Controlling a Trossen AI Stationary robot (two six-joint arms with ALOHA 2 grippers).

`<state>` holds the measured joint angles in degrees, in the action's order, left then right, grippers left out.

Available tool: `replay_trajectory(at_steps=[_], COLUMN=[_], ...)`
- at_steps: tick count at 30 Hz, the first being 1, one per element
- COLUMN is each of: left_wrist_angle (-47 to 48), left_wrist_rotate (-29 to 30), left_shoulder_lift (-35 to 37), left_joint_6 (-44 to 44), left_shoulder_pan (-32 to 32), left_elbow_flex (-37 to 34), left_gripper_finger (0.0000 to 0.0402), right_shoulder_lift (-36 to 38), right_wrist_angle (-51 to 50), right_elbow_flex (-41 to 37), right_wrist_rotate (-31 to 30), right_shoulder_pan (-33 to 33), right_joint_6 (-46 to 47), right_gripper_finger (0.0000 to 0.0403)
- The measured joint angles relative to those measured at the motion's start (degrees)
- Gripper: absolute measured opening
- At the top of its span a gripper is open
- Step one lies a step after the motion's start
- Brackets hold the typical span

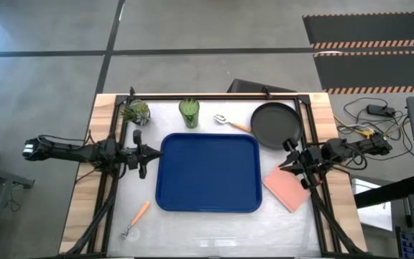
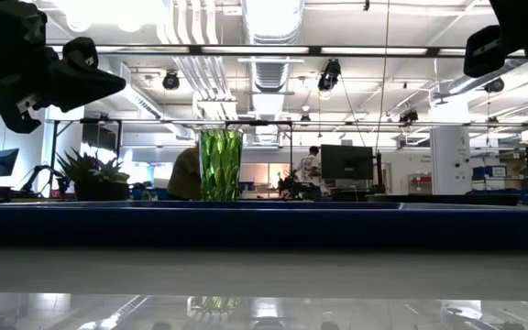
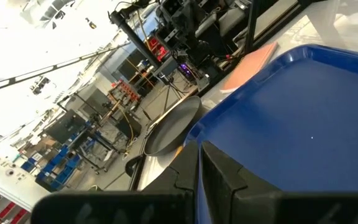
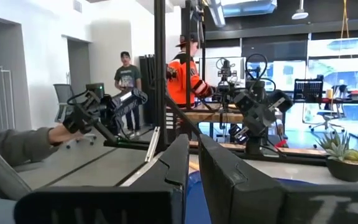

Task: Pick and place plate/cup/fork/spoon on tray
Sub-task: Put the cup on the blue tray

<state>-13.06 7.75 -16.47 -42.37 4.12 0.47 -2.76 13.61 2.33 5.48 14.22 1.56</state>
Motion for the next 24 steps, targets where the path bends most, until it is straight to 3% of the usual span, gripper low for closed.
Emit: replay_trajectory(at_steps=[24], left_wrist_angle=[-0.07], left_wrist_rotate=[0.14], left_shoulder_lift=[0.0], left_joint_6=[0.0], left_shoulder_pan=[0.0], left_elbow_flex=[0.0], left_gripper_finger=[0.0], right_shoulder_lift=[0.0], right_wrist_angle=[0.24], right_elbow_flex=[-0.02], right_wrist_rotate=[0.02], right_shoulder_pan=[0.0], right_joint_6=[-0.09], right_gripper_finger=[0.0027])
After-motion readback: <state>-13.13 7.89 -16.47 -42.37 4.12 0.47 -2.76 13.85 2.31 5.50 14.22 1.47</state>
